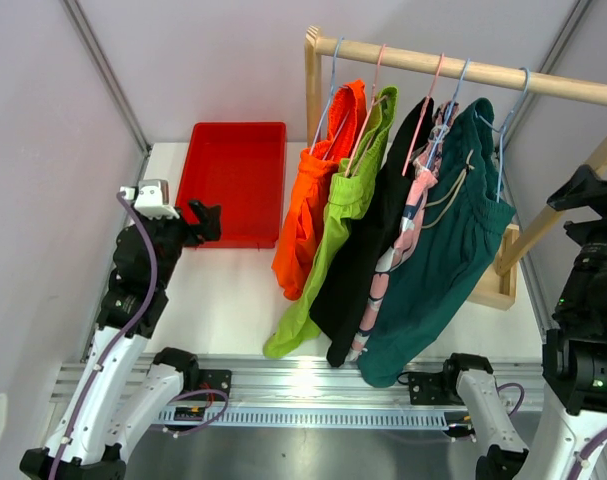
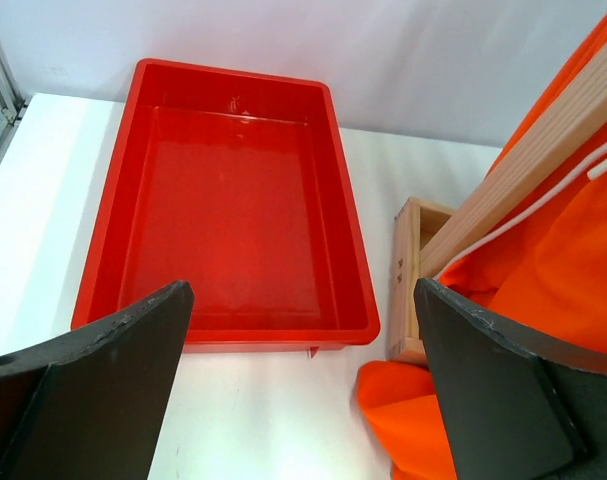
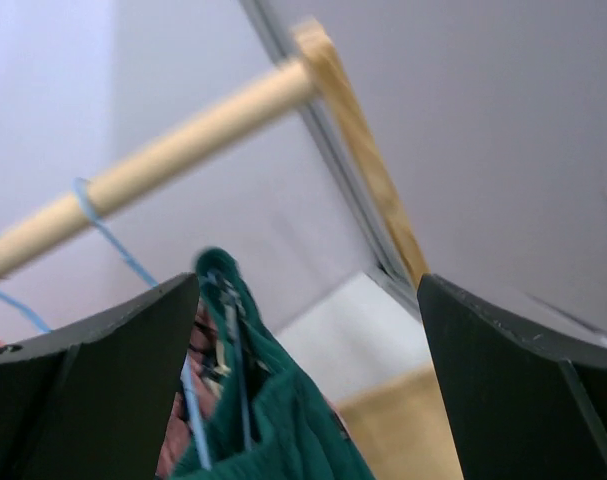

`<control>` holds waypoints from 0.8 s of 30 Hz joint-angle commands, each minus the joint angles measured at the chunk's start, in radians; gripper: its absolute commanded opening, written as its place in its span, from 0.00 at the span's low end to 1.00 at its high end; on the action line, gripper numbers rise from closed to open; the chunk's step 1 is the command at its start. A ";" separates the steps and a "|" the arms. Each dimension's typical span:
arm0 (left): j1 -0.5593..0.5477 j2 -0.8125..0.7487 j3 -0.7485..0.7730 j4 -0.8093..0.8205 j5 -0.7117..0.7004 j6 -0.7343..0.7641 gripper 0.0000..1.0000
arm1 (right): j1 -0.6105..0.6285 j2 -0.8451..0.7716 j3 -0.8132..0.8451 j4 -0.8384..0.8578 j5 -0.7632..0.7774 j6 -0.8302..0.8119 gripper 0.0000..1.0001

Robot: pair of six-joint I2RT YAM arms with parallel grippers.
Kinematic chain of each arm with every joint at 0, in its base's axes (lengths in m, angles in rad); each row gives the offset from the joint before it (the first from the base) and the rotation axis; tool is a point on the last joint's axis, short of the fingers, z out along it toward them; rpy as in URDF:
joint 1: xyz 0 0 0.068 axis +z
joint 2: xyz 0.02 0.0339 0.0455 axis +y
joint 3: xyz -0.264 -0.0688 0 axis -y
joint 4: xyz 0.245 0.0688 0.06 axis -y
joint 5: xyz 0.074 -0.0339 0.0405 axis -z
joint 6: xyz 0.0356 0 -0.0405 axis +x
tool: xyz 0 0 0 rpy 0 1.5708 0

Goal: Remove the shorts from the hanger

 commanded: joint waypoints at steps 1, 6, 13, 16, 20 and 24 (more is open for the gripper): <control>-0.003 0.009 0.020 -0.004 0.062 0.033 0.99 | 0.008 0.071 0.128 0.051 -0.181 -0.069 0.99; -0.003 0.007 0.026 -0.010 0.096 0.039 0.99 | 0.009 0.180 0.214 0.027 -0.342 -0.046 0.99; -0.003 -0.014 0.022 -0.018 0.105 0.046 0.99 | 0.009 0.329 0.282 -0.085 -0.518 0.026 0.92; -0.003 -0.017 0.025 -0.024 0.102 0.048 0.99 | 0.014 0.367 0.267 -0.133 -0.532 0.031 0.92; -0.003 -0.020 0.023 -0.024 0.108 0.045 0.99 | 0.024 0.390 0.236 -0.164 -0.546 0.038 0.89; -0.003 -0.022 0.025 -0.024 0.110 0.042 0.99 | 0.054 0.388 0.175 -0.153 -0.537 0.041 0.86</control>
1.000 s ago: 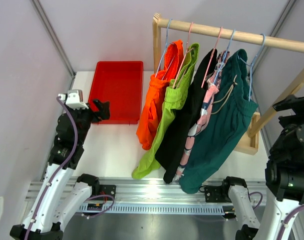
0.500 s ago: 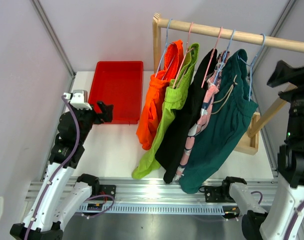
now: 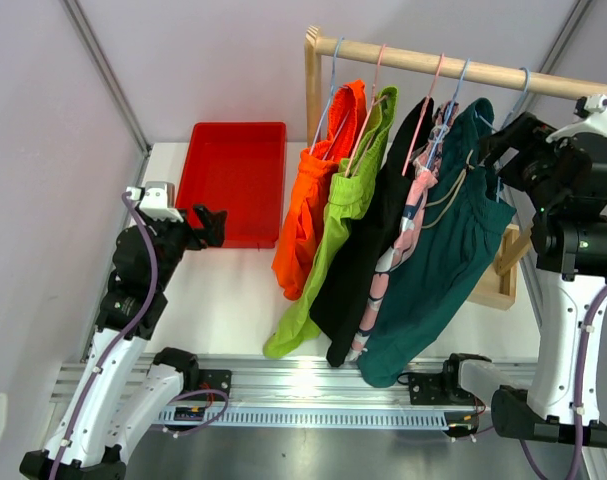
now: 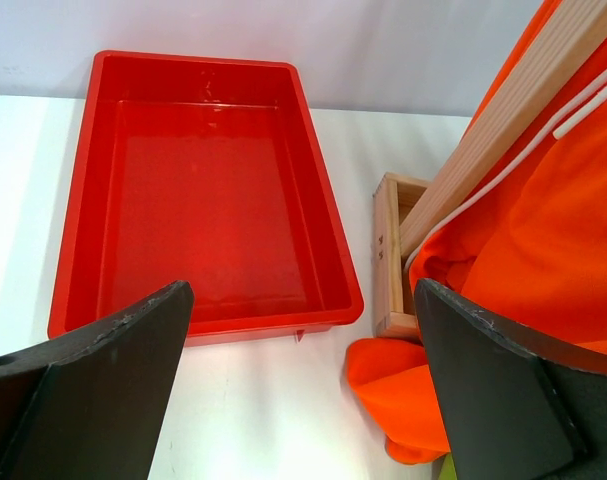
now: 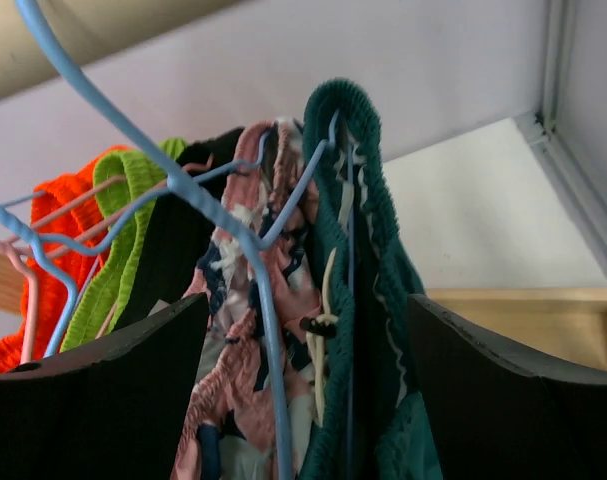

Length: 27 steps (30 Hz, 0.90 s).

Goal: Remove the shorts from the hanger

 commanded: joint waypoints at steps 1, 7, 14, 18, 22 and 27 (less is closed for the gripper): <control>-0.003 -0.009 0.026 0.002 0.019 0.014 0.99 | 0.023 -0.022 -0.026 0.001 -0.024 0.010 0.84; -0.003 -0.007 0.025 0.000 0.019 0.015 0.99 | 0.045 0.004 -0.052 0.007 -0.021 0.008 0.53; -0.003 0.007 0.029 -0.003 0.019 0.023 0.99 | 0.060 0.025 -0.033 0.023 -0.007 -0.006 0.00; -0.049 0.053 0.081 -0.015 0.045 0.038 0.99 | 0.068 0.048 0.076 0.017 -0.007 -0.027 0.00; -0.266 0.151 0.270 -0.077 -0.109 0.105 0.99 | 0.074 0.067 0.189 0.004 0.013 -0.038 0.00; -0.665 0.386 0.677 -0.202 -0.263 0.164 0.99 | 0.078 0.054 0.228 -0.003 0.047 -0.032 0.00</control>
